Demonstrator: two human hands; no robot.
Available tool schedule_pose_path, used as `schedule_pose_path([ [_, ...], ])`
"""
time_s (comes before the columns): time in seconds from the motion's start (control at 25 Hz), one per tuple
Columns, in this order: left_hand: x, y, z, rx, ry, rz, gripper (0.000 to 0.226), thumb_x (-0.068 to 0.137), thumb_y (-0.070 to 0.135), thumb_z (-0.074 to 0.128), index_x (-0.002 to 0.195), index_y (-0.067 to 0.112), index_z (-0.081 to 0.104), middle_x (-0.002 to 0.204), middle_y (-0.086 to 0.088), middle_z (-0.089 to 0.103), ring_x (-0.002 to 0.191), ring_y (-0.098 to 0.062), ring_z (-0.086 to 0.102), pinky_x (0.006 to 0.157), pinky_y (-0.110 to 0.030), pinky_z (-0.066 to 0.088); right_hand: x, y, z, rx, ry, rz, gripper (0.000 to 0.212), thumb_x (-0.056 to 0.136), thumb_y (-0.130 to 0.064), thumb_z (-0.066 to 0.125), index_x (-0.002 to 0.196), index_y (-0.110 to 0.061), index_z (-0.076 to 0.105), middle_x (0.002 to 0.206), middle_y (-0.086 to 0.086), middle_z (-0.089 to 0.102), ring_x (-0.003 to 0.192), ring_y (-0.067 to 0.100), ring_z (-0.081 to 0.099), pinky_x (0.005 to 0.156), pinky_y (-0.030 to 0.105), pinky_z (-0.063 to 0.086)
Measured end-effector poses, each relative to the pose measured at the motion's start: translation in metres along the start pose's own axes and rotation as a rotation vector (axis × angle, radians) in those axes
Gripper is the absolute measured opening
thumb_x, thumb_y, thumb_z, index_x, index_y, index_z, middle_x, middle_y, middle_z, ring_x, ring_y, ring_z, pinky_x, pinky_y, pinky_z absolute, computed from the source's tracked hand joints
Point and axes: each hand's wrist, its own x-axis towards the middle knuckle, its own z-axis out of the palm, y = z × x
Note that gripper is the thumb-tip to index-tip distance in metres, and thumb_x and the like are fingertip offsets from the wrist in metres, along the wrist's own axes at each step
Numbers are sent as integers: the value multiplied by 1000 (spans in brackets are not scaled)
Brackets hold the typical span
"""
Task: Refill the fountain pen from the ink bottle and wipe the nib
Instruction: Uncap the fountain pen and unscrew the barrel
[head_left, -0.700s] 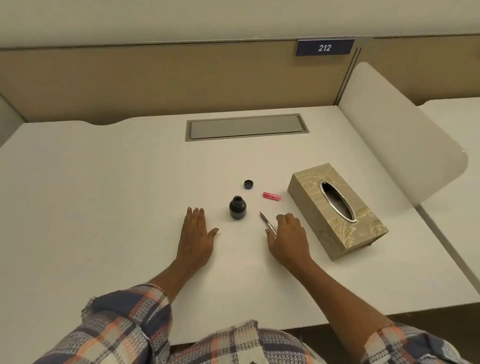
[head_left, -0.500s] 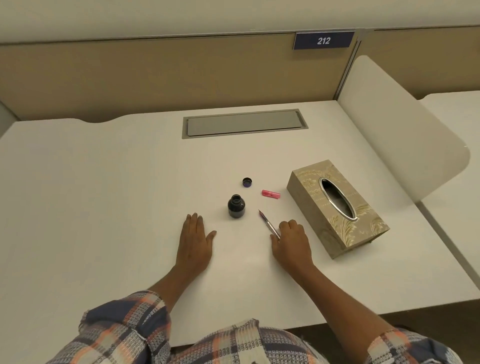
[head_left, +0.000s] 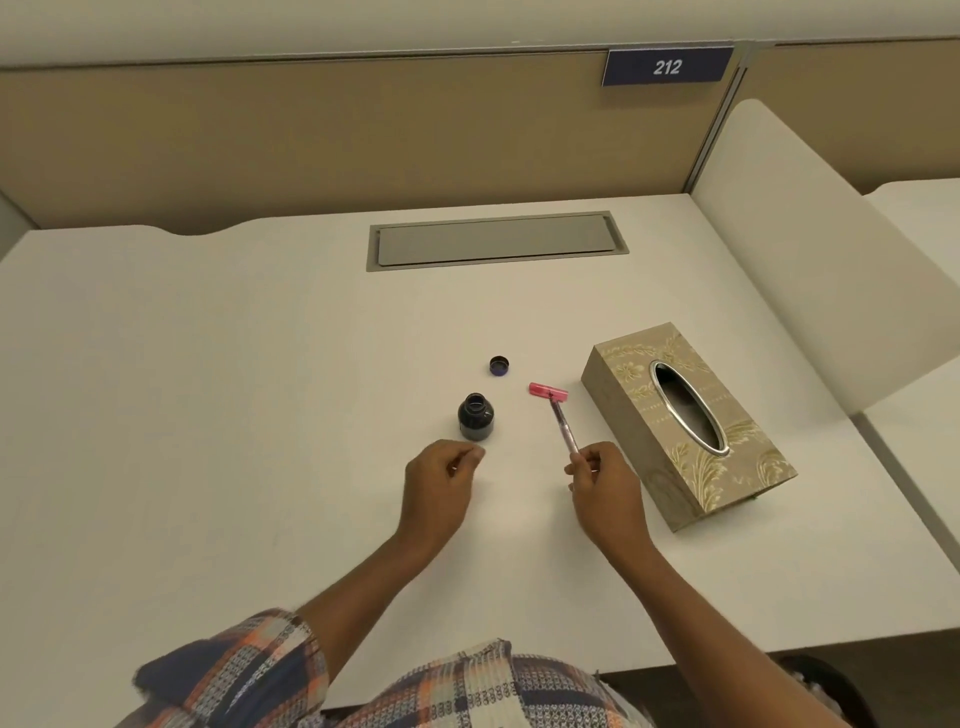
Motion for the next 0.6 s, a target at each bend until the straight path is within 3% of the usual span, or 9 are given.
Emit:
schedule_pose_path([
  [0.12,3,42,16,-336,-158,-253,14,89,21,60,90,13,72,89,-3,73,83,-20,68,73,-28,56,-13,-21,-13,110,-99,58,10,99,-20,47,95,-14,54,81,0,71,69,13,63,58,21,42],
  [0.32,11,67,29,-713,-365,-358,26,94,24,52,102,5,68,105,-13,72,95,-27,68,87,-38,54,-26,-41,-25,249,-246,119,13,100,-23,45,98,-16,56,79,1,70,64,13,55,64,29,44],
  [0.44,12,72,30,-823,-377,-394,26,95,20,49,103,2,65,102,-13,72,93,-25,68,85,-36,55,-28,-47,-29,329,-316,159,18,99,-26,46,100,-12,58,76,1,68,60,11,50,62,28,42],
  [0.6,12,74,30,-883,-361,-427,26,96,17,46,89,5,68,98,-12,72,97,-26,67,93,-38,52,-27,-49,-32,420,-469,243,31,100,-32,44,102,-9,65,71,3,67,55,10,48,61,26,43],
])
